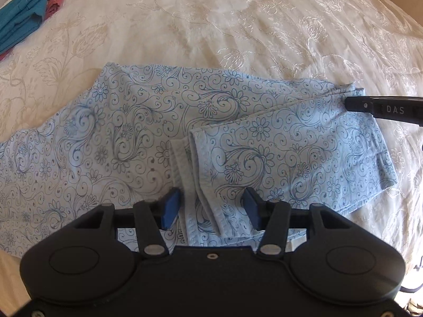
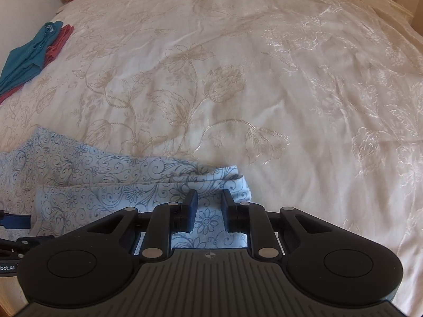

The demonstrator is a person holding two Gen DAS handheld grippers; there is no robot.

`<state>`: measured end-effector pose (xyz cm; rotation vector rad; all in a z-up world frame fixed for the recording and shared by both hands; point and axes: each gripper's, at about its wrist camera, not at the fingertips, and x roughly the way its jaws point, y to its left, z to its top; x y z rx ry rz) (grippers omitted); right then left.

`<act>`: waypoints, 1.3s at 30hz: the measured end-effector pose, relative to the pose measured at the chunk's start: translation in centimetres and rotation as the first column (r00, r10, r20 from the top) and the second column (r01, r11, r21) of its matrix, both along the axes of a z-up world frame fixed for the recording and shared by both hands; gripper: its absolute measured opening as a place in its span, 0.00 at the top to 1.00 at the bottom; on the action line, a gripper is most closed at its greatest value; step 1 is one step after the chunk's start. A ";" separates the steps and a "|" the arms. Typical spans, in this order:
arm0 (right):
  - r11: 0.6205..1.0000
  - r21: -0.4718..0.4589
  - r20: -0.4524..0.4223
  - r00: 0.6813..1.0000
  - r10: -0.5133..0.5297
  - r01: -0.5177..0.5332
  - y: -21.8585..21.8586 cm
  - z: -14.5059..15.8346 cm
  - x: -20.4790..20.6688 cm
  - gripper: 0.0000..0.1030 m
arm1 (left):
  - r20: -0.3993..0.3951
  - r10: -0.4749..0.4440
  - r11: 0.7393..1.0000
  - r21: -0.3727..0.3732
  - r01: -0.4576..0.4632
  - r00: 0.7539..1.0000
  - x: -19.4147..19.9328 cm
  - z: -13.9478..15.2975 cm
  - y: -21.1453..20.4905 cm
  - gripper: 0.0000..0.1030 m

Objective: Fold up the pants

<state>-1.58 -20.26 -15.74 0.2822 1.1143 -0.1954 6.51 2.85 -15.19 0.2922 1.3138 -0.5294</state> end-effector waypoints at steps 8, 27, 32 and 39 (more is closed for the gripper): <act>1.000 -0.003 -0.009 1.000 0.029 -0.029 -0.4 -0.1 0.3 0.82 | -0.016 0.078 0.997 0.011 -0.078 0.997 0.8 -0.2 0.4 0.41; 0.999 -0.044 -0.110 0.994 -0.009 0.004 3.1 -0.5 -2.7 0.76 | 0.005 0.137 0.987 0.090 -0.137 0.991 0.5 -1.1 -1.5 0.37; 0.997 -0.027 -0.092 0.993 -0.068 0.066 2.8 -0.5 -3.1 0.75 | 0.073 0.167 0.981 0.082 -0.173 0.983 -0.1 -0.1 -1.8 0.37; 0.999 -0.023 -0.123 0.992 0.022 -0.025 2.1 0.0 -3.1 0.76 | 0.240 0.270 0.954 0.063 -0.292 0.933 -2.6 4.7 0.4 0.34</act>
